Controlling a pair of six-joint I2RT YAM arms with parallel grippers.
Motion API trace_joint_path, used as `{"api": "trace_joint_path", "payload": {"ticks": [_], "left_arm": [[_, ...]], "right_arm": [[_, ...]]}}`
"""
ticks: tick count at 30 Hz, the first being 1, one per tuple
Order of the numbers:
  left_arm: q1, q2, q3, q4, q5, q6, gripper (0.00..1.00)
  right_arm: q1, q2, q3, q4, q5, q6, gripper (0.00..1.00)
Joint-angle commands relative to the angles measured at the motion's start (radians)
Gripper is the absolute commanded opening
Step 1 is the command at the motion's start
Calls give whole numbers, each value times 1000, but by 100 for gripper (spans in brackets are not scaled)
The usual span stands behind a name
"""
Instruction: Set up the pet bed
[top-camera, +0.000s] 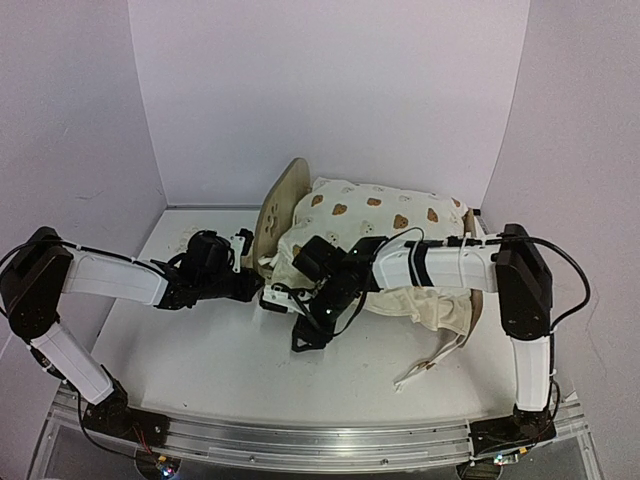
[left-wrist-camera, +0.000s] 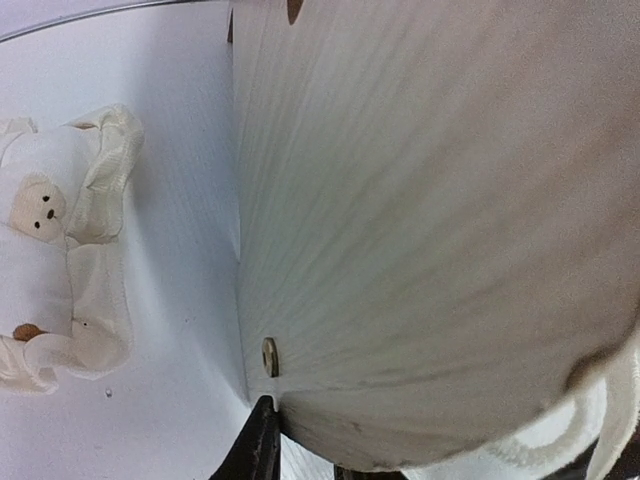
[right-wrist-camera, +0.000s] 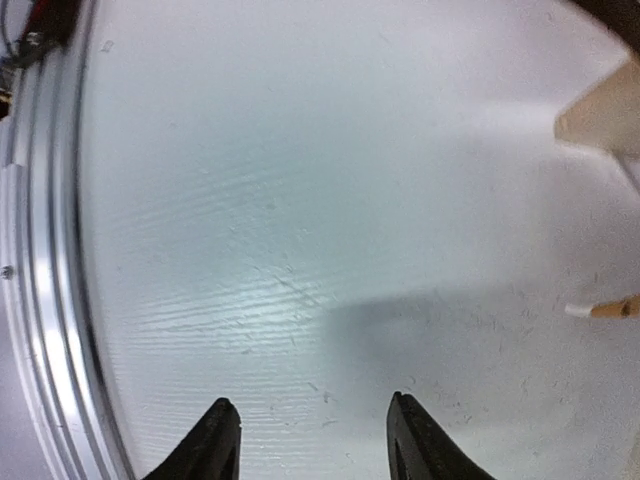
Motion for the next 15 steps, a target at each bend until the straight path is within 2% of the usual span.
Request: {"api": "trace_joint_path", "payload": {"ticks": [1, 4, 15], "left_arm": [[15, -26, 56, 71, -4, 0, 17], [15, -31, 54, 69, -2, -6, 16], [15, -46, 42, 69, -1, -9, 14]], "right_arm": [[-11, -79, -78, 218, 292, 7, 56], [-59, -82, -64, 295, 312, 0, 56], [-92, -118, -35, 296, 291, -89, 54]]}}
